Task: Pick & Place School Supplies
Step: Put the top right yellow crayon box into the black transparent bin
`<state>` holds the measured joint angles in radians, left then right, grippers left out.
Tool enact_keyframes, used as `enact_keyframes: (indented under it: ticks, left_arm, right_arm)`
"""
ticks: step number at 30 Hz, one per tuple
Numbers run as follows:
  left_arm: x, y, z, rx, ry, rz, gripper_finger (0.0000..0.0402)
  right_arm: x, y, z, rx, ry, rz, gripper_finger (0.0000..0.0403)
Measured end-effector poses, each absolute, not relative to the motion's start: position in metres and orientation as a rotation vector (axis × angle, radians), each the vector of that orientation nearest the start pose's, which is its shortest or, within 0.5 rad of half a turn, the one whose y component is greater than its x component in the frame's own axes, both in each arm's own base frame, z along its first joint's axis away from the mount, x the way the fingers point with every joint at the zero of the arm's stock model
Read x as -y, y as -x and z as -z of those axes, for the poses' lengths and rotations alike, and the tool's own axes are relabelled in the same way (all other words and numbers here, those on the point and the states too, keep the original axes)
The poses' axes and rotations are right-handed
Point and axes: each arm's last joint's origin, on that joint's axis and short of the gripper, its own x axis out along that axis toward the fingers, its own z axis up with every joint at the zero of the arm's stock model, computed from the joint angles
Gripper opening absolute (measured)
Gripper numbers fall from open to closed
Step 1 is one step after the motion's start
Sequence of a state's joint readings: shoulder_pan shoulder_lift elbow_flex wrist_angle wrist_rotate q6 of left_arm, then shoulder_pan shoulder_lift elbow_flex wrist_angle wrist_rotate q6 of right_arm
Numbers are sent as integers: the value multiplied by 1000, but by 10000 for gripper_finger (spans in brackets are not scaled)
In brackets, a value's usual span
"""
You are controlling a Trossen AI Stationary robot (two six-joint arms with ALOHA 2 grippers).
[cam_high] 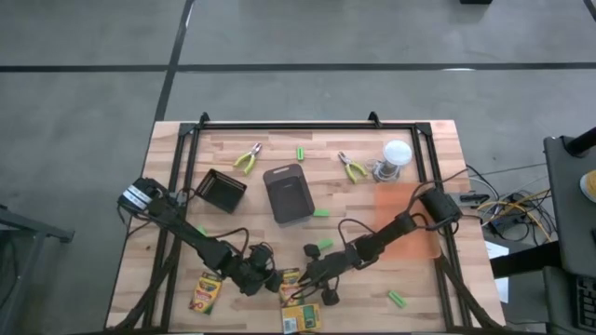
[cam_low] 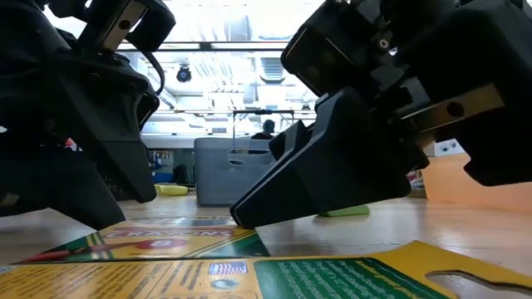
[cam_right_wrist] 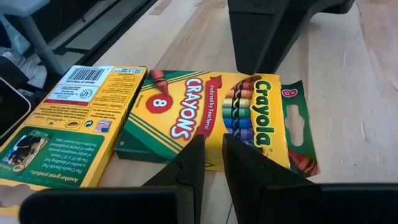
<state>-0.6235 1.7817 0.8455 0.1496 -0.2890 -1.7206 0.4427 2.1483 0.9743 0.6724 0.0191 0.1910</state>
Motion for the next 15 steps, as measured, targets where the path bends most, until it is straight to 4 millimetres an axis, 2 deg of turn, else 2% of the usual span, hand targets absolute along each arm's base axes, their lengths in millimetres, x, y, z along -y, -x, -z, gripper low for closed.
enact_keyframes:
  ticks: [15]
  left_arm:
    - [189, -279, -133, -747, 1288, -350, 142]
  right_arm:
    - [-168, -356, -83, -610, -81, -341, 57]
